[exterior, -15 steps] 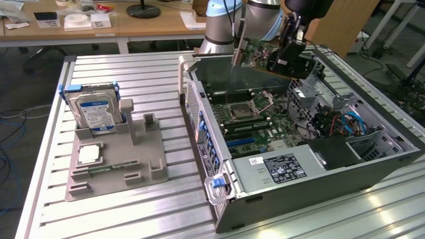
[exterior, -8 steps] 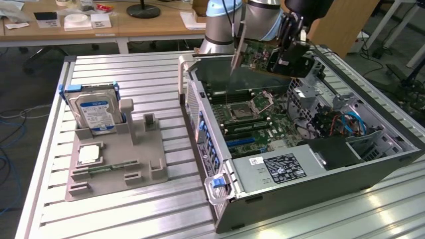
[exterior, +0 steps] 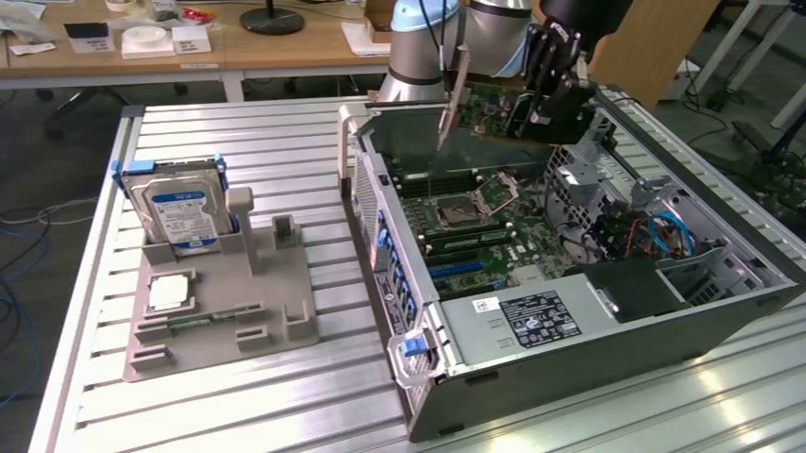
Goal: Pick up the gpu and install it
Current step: 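Insert the gpu into the slot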
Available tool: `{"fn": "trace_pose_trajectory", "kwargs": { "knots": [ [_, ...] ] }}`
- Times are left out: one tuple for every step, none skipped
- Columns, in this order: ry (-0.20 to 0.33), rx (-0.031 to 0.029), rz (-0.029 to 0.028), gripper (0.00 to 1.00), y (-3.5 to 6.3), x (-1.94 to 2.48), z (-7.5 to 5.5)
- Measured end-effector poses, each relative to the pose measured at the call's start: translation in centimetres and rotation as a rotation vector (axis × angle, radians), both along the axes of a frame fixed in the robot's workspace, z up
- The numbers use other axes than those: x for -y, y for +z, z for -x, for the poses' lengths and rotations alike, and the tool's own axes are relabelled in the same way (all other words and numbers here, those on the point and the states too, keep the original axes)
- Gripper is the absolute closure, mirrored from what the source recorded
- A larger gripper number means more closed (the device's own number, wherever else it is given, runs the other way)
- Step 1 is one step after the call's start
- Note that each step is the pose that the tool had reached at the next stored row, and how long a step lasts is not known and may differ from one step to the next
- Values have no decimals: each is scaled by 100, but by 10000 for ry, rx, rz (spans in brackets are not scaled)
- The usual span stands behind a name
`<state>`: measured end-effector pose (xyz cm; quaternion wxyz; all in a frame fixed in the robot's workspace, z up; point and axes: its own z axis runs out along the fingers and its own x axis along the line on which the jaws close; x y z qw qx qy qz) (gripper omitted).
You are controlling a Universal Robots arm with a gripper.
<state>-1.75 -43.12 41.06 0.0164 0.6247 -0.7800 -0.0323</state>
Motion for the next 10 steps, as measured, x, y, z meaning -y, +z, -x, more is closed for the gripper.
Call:
{"fn": "trace_pose_trajectory", "kwargs": {
  "knots": [
    [136,0,0,72,0,0,0],
    [274,0,0,72,0,0,0],
    [413,0,0,72,0,0,0],
    [546,0,0,72,0,0,0],
    [685,0,0,72,0,0,0],
    [836,0,0,72,0,0,0],
    [975,0,0,72,-1,0,0],
    [1115,0,0,72,0,0,0],
    [1255,0,0,72,-1,0,0],
    [1397,0,0,72,-1,0,0]
  ]
}}
